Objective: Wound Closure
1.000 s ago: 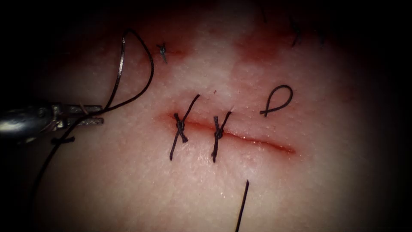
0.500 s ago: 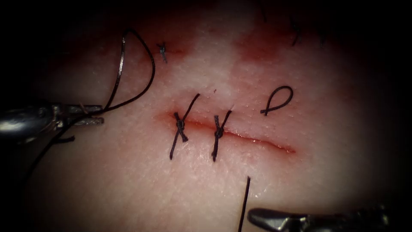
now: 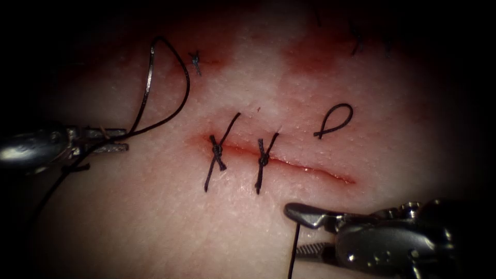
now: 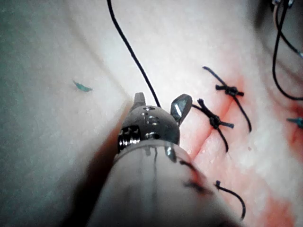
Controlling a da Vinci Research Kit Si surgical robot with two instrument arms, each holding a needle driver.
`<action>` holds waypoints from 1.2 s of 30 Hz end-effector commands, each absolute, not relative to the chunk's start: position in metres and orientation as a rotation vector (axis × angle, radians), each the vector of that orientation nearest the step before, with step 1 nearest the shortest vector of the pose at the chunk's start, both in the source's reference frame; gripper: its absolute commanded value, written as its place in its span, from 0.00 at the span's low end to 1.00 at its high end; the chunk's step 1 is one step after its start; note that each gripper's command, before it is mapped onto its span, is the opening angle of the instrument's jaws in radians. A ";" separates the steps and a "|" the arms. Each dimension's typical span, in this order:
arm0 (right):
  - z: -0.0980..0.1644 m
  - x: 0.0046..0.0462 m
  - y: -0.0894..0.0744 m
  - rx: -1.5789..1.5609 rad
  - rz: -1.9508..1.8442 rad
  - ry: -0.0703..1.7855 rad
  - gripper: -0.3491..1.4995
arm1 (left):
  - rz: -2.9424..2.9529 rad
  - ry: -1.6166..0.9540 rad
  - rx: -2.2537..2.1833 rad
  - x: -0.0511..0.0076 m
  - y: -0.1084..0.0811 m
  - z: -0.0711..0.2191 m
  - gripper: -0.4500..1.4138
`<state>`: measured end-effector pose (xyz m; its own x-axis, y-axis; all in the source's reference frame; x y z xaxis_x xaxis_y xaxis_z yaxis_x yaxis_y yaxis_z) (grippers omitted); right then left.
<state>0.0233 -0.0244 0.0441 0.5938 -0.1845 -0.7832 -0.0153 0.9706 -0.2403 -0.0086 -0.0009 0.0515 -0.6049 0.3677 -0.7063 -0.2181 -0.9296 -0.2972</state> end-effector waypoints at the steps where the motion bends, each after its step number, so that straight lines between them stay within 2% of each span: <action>1: 0.045 0.0240 -0.025 -0.237 -0.099 0.925 0.62 | 2.540 -0.261 -1.178 -0.0091 -0.001 0.052 0.00; 2: 0.045 0.0239 -0.025 -0.241 -0.099 0.921 0.46 | 2.540 -0.261 -1.178 -0.0091 -0.001 0.052 0.00; 3: 0.045 0.0239 -0.026 -0.241 -0.101 0.913 0.21 | 2.540 -0.261 -1.178 -0.0091 -0.001 0.052 0.00; 4: 0.045 0.0238 -0.026 -0.220 -0.117 0.897 0.00 | 2.540 -0.261 -1.178 -0.0091 -0.001 0.052 0.00; 7: 0.044 0.0239 -0.027 -0.133 -0.145 0.855 0.00 | 2.540 -0.261 -1.178 -0.0091 -0.001 0.052 0.00; 11: 0.041 0.0250 -0.030 -0.057 -0.204 0.890 0.00 | 2.540 -0.261 -1.178 -0.0091 -0.001 0.052 0.00; 32: 0.038 0.0270 -0.032 0.017 -0.237 0.972 0.00 | 2.541 -0.262 -1.179 -0.0090 -0.001 0.052 0.00; 34: 0.038 0.0268 -0.031 -0.011 -0.220 0.995 0.45 | 2.541 -0.262 -1.179 -0.0090 -0.001 0.052 0.00; 35: 0.038 0.0259 -0.029 -0.037 -0.196 1.001 0.72 | 2.541 -0.262 -1.179 -0.0090 -0.001 0.052 0.00; 36: 0.038 0.0254 -0.029 -0.055 -0.189 0.992 0.75 | 2.541 -0.262 -1.179 -0.0090 -0.001 0.052 0.00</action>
<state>0.0248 -0.0284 0.0370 0.5361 -0.1830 -0.8241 0.1256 0.9826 -0.1365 -0.0084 -0.0009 0.0515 -0.6051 0.3669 -0.7066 -0.2163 -0.9299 -0.2976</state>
